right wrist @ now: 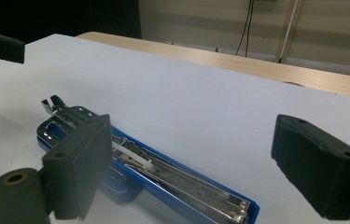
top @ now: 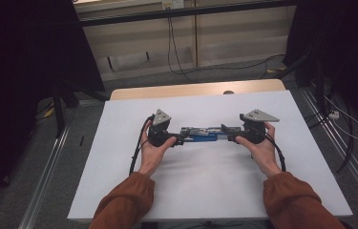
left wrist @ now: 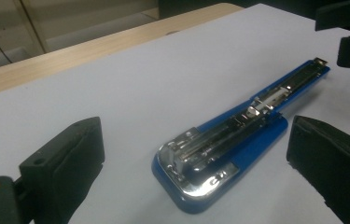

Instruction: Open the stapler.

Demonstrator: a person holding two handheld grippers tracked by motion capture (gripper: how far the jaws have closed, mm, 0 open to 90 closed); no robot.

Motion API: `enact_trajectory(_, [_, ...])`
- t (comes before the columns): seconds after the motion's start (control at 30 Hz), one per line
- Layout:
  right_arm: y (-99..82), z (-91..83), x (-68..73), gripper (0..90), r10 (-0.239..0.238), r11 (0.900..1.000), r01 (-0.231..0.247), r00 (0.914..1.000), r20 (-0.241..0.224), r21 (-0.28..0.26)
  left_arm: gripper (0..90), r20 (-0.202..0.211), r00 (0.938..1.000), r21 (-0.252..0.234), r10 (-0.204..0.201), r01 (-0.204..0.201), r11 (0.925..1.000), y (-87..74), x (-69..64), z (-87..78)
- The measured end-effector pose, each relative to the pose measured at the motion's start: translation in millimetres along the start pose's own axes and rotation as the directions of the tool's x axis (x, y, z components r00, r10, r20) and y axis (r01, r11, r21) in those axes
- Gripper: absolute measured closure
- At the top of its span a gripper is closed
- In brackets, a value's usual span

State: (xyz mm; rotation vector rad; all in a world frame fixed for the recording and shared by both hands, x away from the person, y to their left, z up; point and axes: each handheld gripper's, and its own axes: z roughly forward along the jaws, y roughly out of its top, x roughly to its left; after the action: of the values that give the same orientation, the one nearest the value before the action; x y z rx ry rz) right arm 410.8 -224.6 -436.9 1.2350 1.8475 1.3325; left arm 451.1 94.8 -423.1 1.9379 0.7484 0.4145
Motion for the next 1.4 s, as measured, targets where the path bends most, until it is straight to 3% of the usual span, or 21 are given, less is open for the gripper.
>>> enact_trajectory(0.2, [-1.3, -6.2, -1.9, 8.0, -0.006, 1.0, 0.006, 1.0, -0.001, 0.003, 3.6, -0.04, 0.9991, -0.011, -0.012, 0.011, 0.9999, -2.9, 0.7, -13.5])
enact_trajectory(0.4, [-0.2, -15.9, -3.6, 8.0, -0.024, 0.9997, 0.024, 0.9997, 0.002, -0.01, 3.6, -0.043, 0.9971, -0.018, -0.062, 0.062, 0.9979, -8.8, 5.6, -24.1])
enact_trajectory(0.67, [-1.2, -23.4, -5.5, 8.0, -0.032, 0.9993, 0.032, 0.9995, 0.009, -0.017, 3.7, -0.063, 0.9947, -0.024, -0.081, 0.08, 0.9965, -21.1, 6.9, -41.0])
enact_trajectory(0.8, [-0.9, -28.5, -4.3, 8.0, -0.038, 0.999, 0.038, 0.9993, 0.006, -0.023, 3.7, -0.07, 0.9949, -0.033, -0.073, 0.071, 0.997, -25.7, 5.4, -51.6])
enact_trajectory(1.0, [-3.9, -35.8, -4.6, 8.0, -0.034, 0.9992, 0.034, 0.9994, -0.001, -0.018, 3.6, -0.104, 0.9943, -0.032, -0.025, 0.022, 0.9992, -30.4, 1.4, -66.0])
enact_trajectory(1.3, [-11.6, -51.8, -15.9, 9.0, -0.017, 0.9997, 0.017, 0.9996, 0.022, -0.02, 3.4, -0.112, 0.993, -0.052, -0.037, 0.032, 0.9982, -41.0, -7.7, -87.7])
enact_trajectory(1.4, [-13.4, -57.0, -21.7, 9.3, -0.001, 0.9999, 0.002, 0.9996, 0.029, -0.015, 3.6, -0.137, 0.9897, -0.072, -0.041, 0.031, 0.9969, -44.6, -6.5, -97.1])
